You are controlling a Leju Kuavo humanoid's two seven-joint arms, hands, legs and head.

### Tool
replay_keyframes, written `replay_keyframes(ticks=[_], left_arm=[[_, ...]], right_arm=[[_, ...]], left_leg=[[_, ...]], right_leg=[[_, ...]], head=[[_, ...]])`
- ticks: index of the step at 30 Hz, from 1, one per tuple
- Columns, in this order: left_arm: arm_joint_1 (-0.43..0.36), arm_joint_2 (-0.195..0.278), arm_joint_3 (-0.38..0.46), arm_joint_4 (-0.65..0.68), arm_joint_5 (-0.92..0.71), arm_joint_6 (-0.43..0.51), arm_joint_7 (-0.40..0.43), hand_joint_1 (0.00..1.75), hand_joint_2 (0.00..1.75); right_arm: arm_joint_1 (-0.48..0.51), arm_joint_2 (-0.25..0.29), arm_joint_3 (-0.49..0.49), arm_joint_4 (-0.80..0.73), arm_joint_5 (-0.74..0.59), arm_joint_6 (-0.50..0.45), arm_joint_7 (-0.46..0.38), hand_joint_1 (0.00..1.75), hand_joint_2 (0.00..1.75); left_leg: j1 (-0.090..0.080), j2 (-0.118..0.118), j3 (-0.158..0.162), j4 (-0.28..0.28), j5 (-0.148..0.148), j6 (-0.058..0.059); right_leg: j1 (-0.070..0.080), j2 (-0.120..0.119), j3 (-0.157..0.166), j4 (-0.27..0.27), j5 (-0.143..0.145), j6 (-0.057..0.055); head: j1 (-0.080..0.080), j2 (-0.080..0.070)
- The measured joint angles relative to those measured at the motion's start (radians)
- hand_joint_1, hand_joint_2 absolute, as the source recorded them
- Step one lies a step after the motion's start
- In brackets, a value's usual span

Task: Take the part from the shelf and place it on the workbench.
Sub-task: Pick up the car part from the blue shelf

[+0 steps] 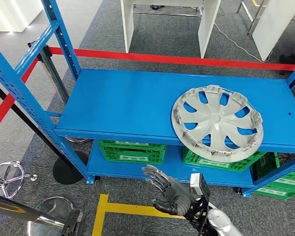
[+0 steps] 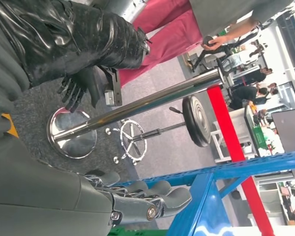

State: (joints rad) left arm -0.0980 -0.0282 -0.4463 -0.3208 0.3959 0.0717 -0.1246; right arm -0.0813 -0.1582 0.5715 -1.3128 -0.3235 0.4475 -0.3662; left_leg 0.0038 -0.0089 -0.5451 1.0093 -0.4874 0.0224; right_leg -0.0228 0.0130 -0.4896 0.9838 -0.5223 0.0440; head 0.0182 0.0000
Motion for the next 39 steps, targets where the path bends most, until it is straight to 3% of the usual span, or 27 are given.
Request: replay_keyframes(ticks=[5,8,12,13,17,21,23,27,30,34,39], left_arm=[[0.0,0.0,0.0,0.0,0.003,0.001,-0.002,0.0,0.0],[0.003,0.0,0.0,0.001,0.018,0.006,-0.007,0.0,1.31],[0.011,0.0,0.0,0.001,0.052,0.013,-0.02,0.0,1.31],[0.014,0.0,0.0,0.001,0.062,0.015,-0.024,0.0,1.75],[0.022,-0.001,0.0,0.002,0.095,0.02,-0.039,0.0,1.75],[0.029,-0.001,-0.001,0.002,0.108,0.024,-0.046,0.0,0.0],[0.03,-0.002,-0.001,0.002,0.11,0.028,-0.05,0.0,0.0],[0.03,-0.006,-0.005,0.002,0.129,0.03,-0.048,0.0,0.0],[0.027,-0.01,-0.015,0.002,0.142,0.024,-0.036,0.0,0.0],[0.022,-0.011,-0.027,0.002,0.158,0.008,-0.022,0.0,0.0],[0.015,-0.012,-0.046,0.002,0.171,-0.009,-0.012,0.0,0.0]], right_arm=[[0.002,-0.003,0.0,-0.007,0.0,-0.006,-0.002,0.0,1.75],[0.005,-0.003,-0.008,-0.027,-0.001,-0.042,-0.009,0.0,1.75],[0.011,-0.003,-0.023,-0.086,0.04,-0.148,-0.018,0.0,1.75],[0.011,-0.003,-0.024,-0.102,0.066,-0.189,-0.025,0.0,1.75],[0.012,-0.002,-0.029,-0.161,0.214,-0.38,-0.056,0.0,1.75],[0.014,-0.002,-0.031,-0.201,0.301,-0.479,-0.065,0.0,1.75],[0.015,-0.001,-0.032,-0.209,0.403,-0.572,-0.054,0.0,1.75],[0.012,0.008,-0.029,-0.208,0.703,-0.877,-0.029,0.0,1.75],[0.008,0.017,-0.02,-0.202,0.85,-1.033,-0.021,0.0,1.75],[0.005,0.036,-0.016,-0.196,0.969,-1.128,-0.032,0.0,1.75],[0.03,0.119,-0.108,-0.195,1.198,-1.139,-0.131,0.0,1.75]], left_leg=[[0.0,0.0,0.0,0.0,0.0,0.0],[0.0,0.0,0.0,0.0,0.0,0.0],[0.0,0.0,0.0,0.0,0.0,0.0],[0.0,0.0,0.0,0.0,0.0,0.0],[0.0,0.0,0.0,0.0,0.0,0.0],[0.0,0.0,0.0,0.0,0.0,0.0],[0.0,0.0,0.0,0.0,0.0,0.0],[0.0,0.0,0.0,0.0,0.0,0.0],[0.0,0.0,0.0,0.0,0.0,0.0],[0.0,0.0,0.0,0.0,0.0,0.0],[0.0,0.0,0.0,0.0,0.0,0.0]], right_leg=[[0.0,0.0,0.0,0.0,0.0,0.0],[0.0,0.0,0.0,0.0,0.0,0.0],[0.0,0.0,0.0,0.0,0.0,0.0],[0.0,0.0,0.0,0.0,0.0,0.0],[0.0,0.0,0.0,0.0,0.0,0.0],[0.0,0.0,0.0,0.0,0.0,0.0],[0.0,0.0,0.0,0.0,0.0,0.0],[0.0,0.0,0.0,0.0,0.0,0.0],[0.0,0.0,0.0,0.0,0.0,0.0],[0.0,0.0,0.0,0.0,0.0,0.0],[0.0,0.0,0.0,0.0,0.0,0.0]], head=[[0.0,0.0],[0.0,0.0],[0.0,0.0],[0.0,0.0],[0.0,0.0],[0.0,0.0],[0.0,0.0],[0.0,0.0],[0.0,0.0],[0.0,0.0],[0.0,0.0]])
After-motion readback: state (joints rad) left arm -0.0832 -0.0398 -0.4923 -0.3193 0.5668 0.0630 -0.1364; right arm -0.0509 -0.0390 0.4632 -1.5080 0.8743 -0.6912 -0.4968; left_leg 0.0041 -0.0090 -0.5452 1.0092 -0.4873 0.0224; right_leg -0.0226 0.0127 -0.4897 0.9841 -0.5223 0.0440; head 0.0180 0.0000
